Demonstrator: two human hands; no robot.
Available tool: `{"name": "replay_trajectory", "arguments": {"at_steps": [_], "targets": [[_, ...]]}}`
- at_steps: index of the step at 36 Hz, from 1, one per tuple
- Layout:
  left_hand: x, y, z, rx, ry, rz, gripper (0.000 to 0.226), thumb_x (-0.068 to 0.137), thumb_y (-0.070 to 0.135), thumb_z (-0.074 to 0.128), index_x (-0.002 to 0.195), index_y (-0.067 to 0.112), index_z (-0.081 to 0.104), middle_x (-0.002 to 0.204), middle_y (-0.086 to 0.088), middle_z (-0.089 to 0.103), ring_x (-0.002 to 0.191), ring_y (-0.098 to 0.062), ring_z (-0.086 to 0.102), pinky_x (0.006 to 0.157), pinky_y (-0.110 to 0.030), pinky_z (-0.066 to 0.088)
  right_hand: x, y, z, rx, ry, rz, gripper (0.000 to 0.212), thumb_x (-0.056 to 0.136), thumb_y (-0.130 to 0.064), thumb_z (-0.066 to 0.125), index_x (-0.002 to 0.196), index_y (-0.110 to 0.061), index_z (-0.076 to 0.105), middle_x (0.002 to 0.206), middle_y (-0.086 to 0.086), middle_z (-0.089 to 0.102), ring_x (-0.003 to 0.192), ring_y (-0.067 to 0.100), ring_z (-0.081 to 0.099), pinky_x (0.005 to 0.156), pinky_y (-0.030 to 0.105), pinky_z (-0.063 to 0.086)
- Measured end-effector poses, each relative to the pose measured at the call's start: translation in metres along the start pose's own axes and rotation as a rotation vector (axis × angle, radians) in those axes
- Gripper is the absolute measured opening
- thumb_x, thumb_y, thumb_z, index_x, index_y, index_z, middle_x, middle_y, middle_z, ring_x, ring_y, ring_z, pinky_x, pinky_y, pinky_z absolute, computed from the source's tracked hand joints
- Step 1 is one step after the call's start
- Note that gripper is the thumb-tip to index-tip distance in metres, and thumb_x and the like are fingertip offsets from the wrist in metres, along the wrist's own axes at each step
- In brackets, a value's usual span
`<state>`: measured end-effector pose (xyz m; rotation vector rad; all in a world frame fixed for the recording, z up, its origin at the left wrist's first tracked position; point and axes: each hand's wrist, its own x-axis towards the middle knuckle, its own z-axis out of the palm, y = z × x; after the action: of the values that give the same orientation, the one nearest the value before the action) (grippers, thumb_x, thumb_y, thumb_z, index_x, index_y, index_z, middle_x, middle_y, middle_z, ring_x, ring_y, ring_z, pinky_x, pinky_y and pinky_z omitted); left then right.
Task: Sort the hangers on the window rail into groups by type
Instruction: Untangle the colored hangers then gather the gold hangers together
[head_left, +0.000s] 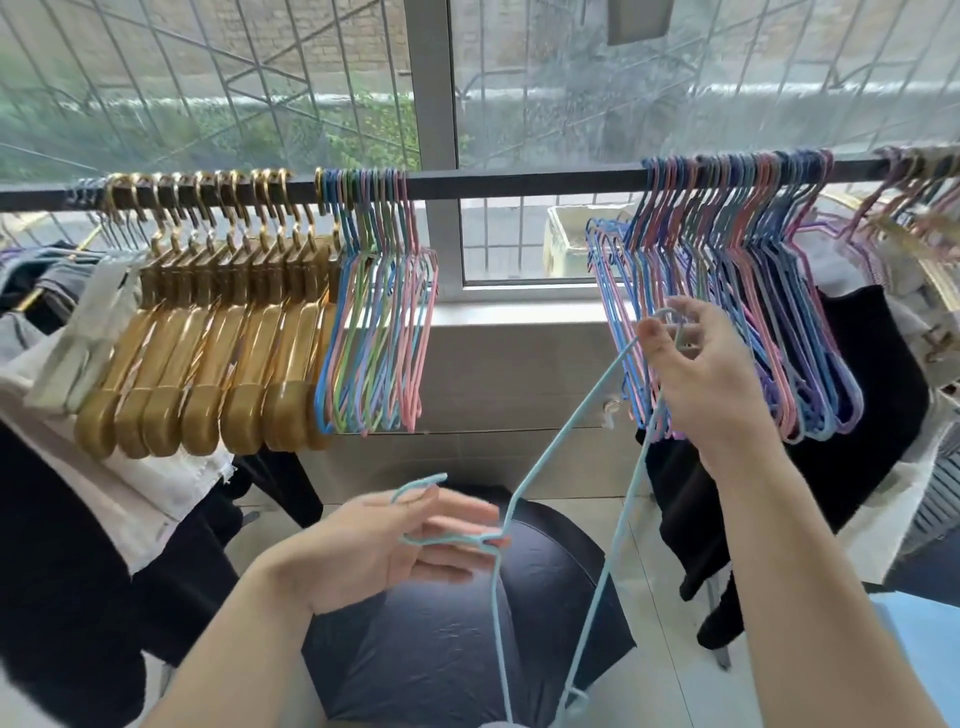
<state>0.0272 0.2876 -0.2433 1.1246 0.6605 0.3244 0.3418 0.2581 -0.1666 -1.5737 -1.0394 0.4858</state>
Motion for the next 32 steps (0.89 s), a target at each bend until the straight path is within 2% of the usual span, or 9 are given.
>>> {"name": "replay_trajectory", "arguments": {"at_steps": [6, 12, 16, 19, 21, 24, 26, 30, 32], "targets": [[0.002, 0.038, 0.011, -0.003, 0.283, 0.099, 0.048, 0.106, 0.035, 0.042, 0.133, 0.002, 0.063, 0.131, -0.024, 0.067, 0.119, -0.049, 0.064, 0.110, -0.067, 0.042, -0.010, 0.009, 0.012, -0.106, 0.033, -0.052, 0.053, 0.100, -0.035, 0.062, 0.149, -0.029, 0.042, 0.134, -0.007, 0.050, 0.123, 0.010, 0.050, 0.105, 0.032, 0.043], [0.013, 0.054, 0.031, 0.001, 0.405, 0.128, 0.034, 0.104, 0.039, 0.057, 0.127, 0.018, 0.072, 0.133, -0.010, 0.069, 0.117, -0.038, 0.068, 0.107, -0.058, 0.050, -0.025, 0.000, 0.025, -0.145, -0.208, -0.073, 0.027, 0.102, -0.024, 0.060, 0.129, -0.023, 0.063, 0.119, -0.011, 0.066, 0.105, -0.001, 0.060, 0.099, 0.029, 0.051], [0.035, 0.059, 0.053, 0.122, 0.364, 0.107, 0.037, 0.104, 0.049, 0.051, 0.141, 0.044, 0.056, 0.148, 0.009, 0.046, 0.116, -0.018, 0.068, 0.114, -0.050, 0.045, -0.041, 0.007, 0.042, -0.148, -0.417, -0.026, 0.022, 0.100, -0.028, 0.063, 0.122, -0.030, 0.066, 0.104, -0.012, 0.071, 0.095, -0.001, 0.065, 0.083, 0.019, 0.050], [0.056, 0.063, 0.067, 0.137, 0.425, 0.055, 0.058, 0.101, 0.062, 0.048, 0.151, 0.032, 0.046, 0.147, 0.007, 0.050, 0.114, -0.019, 0.069, 0.111, -0.045, 0.049, -0.050, 0.019, 0.058, -0.236, -0.597, 0.058, 0.039, 0.097, -0.035, 0.064, 0.135, -0.033, 0.055, 0.107, -0.015, 0.069, 0.097, -0.001, 0.065, 0.086, 0.021, 0.050], [0.068, 0.068, 0.073, 0.113, 0.464, 0.011, 0.064, 0.100, 0.066, 0.047, 0.143, 0.019, 0.051, 0.131, -0.006, 0.064, 0.112, -0.026, 0.071, 0.106, -0.046, 0.053, -0.055, 0.026, 0.068, -0.201, -0.682, 0.115, 0.039, 0.093, -0.040, 0.064, 0.130, -0.041, 0.053, 0.098, -0.015, 0.070, 0.086, 0.005, 0.069, 0.084, 0.036, 0.058], [0.079, 0.083, 0.080, 0.121, 0.508, -0.014, 0.065, 0.094, 0.075, 0.045, 0.136, 0.025, 0.054, 0.121, -0.011, 0.067, 0.113, -0.032, 0.069, 0.107, -0.048, 0.051, -0.052, 0.031, 0.077, -0.169, -0.571, 0.084, 0.031, 0.098, -0.030, 0.057, 0.127, -0.038, 0.054, 0.086, -0.009, 0.066, 0.065, 0.016, 0.069, 0.064, 0.039, 0.059], [0.082, 0.096, 0.083, 0.166, 0.454, -0.008, 0.082, 0.079, 0.085, 0.049, 0.137, 0.027, 0.056, 0.130, -0.013, 0.066, 0.118, -0.032, 0.067, 0.110, -0.047, 0.049, -0.042, 0.028, 0.079, -0.254, -0.416, 0.013, 0.031, 0.101, -0.020, 0.050, 0.128, -0.034, 0.055, 0.084, -0.005, 0.063, 0.069, 0.024, 0.068, 0.064, 0.041, 0.058], [0.072, 0.128, 0.078, 0.435, 0.351, 0.131, 0.028, 0.095, 0.066, 0.052, 0.107, 0.041, 0.058, 0.132, 0.003, 0.056, 0.125, -0.020, 0.055, 0.116, -0.050, 0.040, -0.016, 0.017, 0.076, -0.415, -0.233, -0.077, 0.022, 0.101, -0.023, 0.050, 0.120, -0.022, 0.060, 0.088, 0.003, 0.066, 0.079, 0.029, 0.066, 0.075, 0.046, 0.056], [0.068, 0.147, 0.062, 0.547, 0.425, 0.242, 0.044, 0.089, 0.059, 0.061, 0.125, 0.033, 0.059, 0.130, 0.007, 0.059, 0.124, -0.016, 0.056, 0.115, -0.050, 0.042, 0.001, 0.008, 0.069, -0.453, -0.166, -0.089, 0.016, 0.102, -0.024, 0.049, 0.110, -0.019, 0.063, 0.086, 0.003, 0.067, 0.078, 0.026, 0.064, 0.073, 0.045, 0.055]]}}
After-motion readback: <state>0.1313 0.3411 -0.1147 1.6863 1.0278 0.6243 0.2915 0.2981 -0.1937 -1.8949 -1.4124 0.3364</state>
